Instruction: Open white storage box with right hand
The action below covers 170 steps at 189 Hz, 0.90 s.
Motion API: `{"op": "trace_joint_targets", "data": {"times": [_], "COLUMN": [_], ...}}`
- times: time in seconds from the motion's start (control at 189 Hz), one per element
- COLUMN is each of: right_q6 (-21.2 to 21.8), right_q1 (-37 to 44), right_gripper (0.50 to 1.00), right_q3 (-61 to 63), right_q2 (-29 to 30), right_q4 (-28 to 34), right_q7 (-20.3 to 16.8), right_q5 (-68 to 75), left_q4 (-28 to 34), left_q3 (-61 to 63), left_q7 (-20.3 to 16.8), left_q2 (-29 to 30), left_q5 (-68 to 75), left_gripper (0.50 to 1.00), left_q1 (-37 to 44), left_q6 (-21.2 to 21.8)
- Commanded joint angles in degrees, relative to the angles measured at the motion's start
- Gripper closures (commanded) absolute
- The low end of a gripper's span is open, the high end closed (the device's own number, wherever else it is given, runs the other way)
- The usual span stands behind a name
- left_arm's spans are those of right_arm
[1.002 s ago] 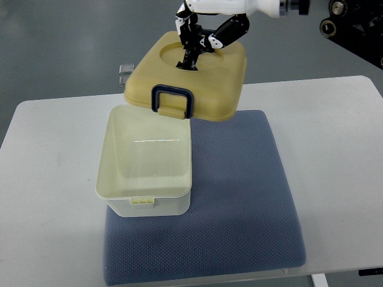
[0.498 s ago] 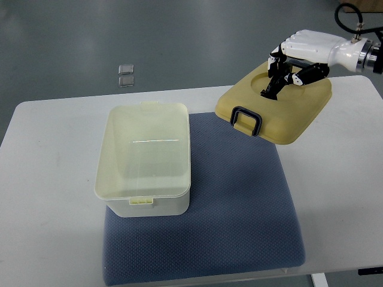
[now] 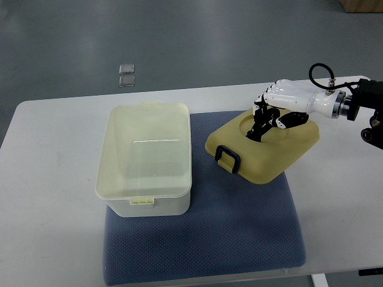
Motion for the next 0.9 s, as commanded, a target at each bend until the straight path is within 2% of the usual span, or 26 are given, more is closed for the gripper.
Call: {"op": "trace_joint_targets", "data": {"times": [0.0,0.005,0.011,0.016,0.021,0.027,0.032,0.037,0.042,0.048,0.053,0.058,0.064,0.069,0.074,0.08,0.085,0.09,0.095,0.111,0.143,0.265,0.429,0.668,0.774,0.896], "right_q6": [-1.31,-1.66,-1.67,-1.93,-1.93,-2.28,-2.28,-2.63,-2.63,-2.98,-2.98,-3.42,-3.42,-3.86,-3.86,-4.21,-4.21,-4.65,-4.65,-5.62,-6.93,-10.98,-9.93,0.62,7.91,14.07], "right_q1": [-0.64,-0.82,-0.82,-0.99,-0.99,-1.17,-1.17,-1.34,-1.35,-1.52,-1.52,-1.70,-1.70,-1.87,-1.87,-2.05,-2.05,-2.31,-2.31,-2.66,-3.10,-3.81,-3.63,-2.23,1.29,4.63], "right_gripper": [1.000,0.979,0.979,0.951,0.951,0.918,0.918,0.879,0.879,0.837,0.836,0.792,0.791,0.745,0.744,0.702,0.701,0.665,0.664,0.609,0.577,0.570,0.568,0.560,0.558,0.556], "right_q3": [0.00,0.00,0.00,0.00,0.00,0.00,0.00,0.08,0.08,0.08,0.08,0.08,0.08,0.17,0.17,0.17,0.17,0.17,0.17,0.17,0.17,0.26,0.61,0.87,0.96,1.05], "right_q2": [1.90,2.16,2.16,2.34,2.34,2.51,2.52,2.69,2.69,2.87,2.87,3.04,3.04,3.22,3.22,3.39,3.39,3.57,3.57,3.92,4.27,4.63,4.01,0.49,-1.70,-4.16], "right_q4": [0.00,-0.09,-0.09,-0.09,-0.09,0.00,0.00,-0.09,-0.09,0.00,0.00,0.00,0.00,0.00,0.00,0.00,0.00,0.00,0.00,-0.09,0.00,0.00,-0.09,0.09,0.27,1.32], "right_q7": [0.00,0.00,0.00,0.00,0.00,0.00,0.00,0.00,0.00,0.00,0.00,0.00,0.00,0.00,0.00,0.00,0.00,0.00,0.00,0.00,0.00,0.00,0.00,0.00,0.00,0.00], "right_q5": [0.00,0.08,0.08,0.08,0.08,0.08,0.08,0.08,0.08,0.08,0.08,0.08,0.08,0.17,0.17,0.17,0.17,0.17,0.17,0.26,0.44,0.79,1.23,1.40,1.32,1.40], "left_q4": [0.00,0.00,0.00,0.00,0.00,0.00,0.00,0.00,0.00,0.00,0.00,0.00,0.00,0.00,0.00,0.00,0.00,0.00,0.00,0.00,0.00,0.00,0.00,0.00,0.00,0.00], "left_q3": [0.00,0.00,0.00,0.00,0.00,0.00,0.00,0.00,0.00,0.00,0.00,0.00,0.00,0.00,0.00,0.00,0.00,0.00,0.00,0.00,0.00,0.00,0.00,0.00,0.00,0.00], "left_q7": [0.00,0.00,0.00,0.00,0.00,0.00,0.00,0.00,0.00,0.00,0.00,0.00,0.00,0.00,0.00,0.00,0.00,0.00,0.00,0.00,0.00,0.00,0.00,0.00,0.00,0.00], "left_q2": [0.00,0.00,0.00,0.00,0.00,0.00,0.00,0.00,0.00,0.00,0.00,0.00,0.00,0.00,0.00,0.00,0.00,0.00,0.00,0.00,0.00,0.00,0.00,0.00,0.00,0.00], "left_q5": [0.00,0.00,0.00,0.00,0.00,0.00,0.00,0.00,0.00,0.00,0.00,0.00,0.00,0.00,0.00,0.00,0.00,0.00,0.00,0.00,0.00,0.00,0.00,0.00,0.00,0.00], "left_gripper": [0.500,0.500,0.500,0.500,0.500,0.500,0.500,0.500,0.500,0.500,0.500,0.500,0.500,0.500,0.500,0.500,0.500,0.500,0.500,0.500,0.500,0.500,0.500,0.500,0.500,0.500], "left_q1": [0.00,0.00,0.00,0.00,0.00,0.00,0.00,0.00,0.00,0.00,0.00,0.00,0.00,0.00,0.00,0.00,0.00,0.00,0.00,0.00,0.00,0.00,0.00,0.00,0.00,0.00], "left_q6": [0.00,0.00,0.00,0.00,0.00,0.00,0.00,0.00,0.00,0.00,0.00,0.00,0.00,0.00,0.00,0.00,0.00,0.00,0.00,0.00,0.00,0.00,0.00,0.00,0.00,0.00]}}
